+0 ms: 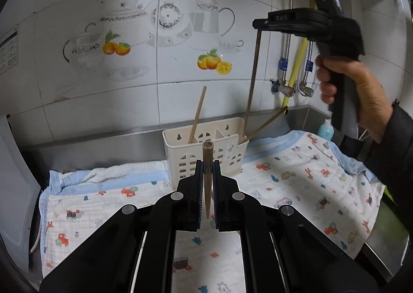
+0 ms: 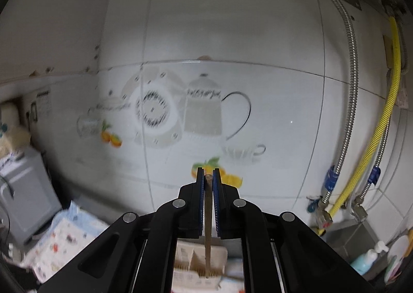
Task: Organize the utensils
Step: 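Raise the right tool's chopstick into the beige holder and open, while left carries its chopstick, then lower the left tool's chopstick upright into the beige holder and open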
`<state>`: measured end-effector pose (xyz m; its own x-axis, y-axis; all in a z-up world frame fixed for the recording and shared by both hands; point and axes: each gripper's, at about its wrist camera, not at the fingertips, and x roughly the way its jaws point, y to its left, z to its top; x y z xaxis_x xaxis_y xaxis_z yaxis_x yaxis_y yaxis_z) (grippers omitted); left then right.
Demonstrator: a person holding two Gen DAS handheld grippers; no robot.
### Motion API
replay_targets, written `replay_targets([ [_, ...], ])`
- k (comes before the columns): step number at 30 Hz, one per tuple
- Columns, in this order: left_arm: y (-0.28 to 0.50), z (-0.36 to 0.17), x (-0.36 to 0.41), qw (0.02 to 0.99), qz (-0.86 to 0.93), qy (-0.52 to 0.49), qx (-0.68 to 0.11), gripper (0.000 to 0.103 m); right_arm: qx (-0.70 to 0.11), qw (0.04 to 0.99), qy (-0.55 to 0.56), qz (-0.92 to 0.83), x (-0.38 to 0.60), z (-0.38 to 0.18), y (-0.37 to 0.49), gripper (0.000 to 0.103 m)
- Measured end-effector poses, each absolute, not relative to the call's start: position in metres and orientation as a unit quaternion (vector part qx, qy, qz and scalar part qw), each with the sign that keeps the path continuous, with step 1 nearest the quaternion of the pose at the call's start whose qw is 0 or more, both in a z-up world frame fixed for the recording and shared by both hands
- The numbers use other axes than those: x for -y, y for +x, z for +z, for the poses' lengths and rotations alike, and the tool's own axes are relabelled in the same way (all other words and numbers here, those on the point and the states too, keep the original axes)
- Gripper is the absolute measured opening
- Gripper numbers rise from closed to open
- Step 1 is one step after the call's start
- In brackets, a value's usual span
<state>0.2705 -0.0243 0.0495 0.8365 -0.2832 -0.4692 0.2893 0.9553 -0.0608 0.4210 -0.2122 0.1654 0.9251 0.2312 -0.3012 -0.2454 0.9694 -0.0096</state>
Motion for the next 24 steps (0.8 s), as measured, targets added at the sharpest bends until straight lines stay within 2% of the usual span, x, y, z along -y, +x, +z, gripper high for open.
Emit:
replay_targets([
  [10, 0.275, 0.105, 0.027, 0.973, -0.138, 0.037, -0.178, 0.006, -0.194, 0.973, 0.013, 0.126, 0.222, 0.122, 0.454, 0.007],
  [19, 0.284, 0.143, 0.036, 0.984, -0.121, 0.056, -0.121, 0.006, -0.210, 0.969, -0.006, 0.132, 0.218, 0.098, 0.451, 0.007],
  [24, 0.297, 0.152, 0.041, 0.987, -0.110, 0.055, -0.103, 0.006, -0.203, 0.970, -0.014, 0.134, 0.222, 0.101, 0.438, 0.020],
])
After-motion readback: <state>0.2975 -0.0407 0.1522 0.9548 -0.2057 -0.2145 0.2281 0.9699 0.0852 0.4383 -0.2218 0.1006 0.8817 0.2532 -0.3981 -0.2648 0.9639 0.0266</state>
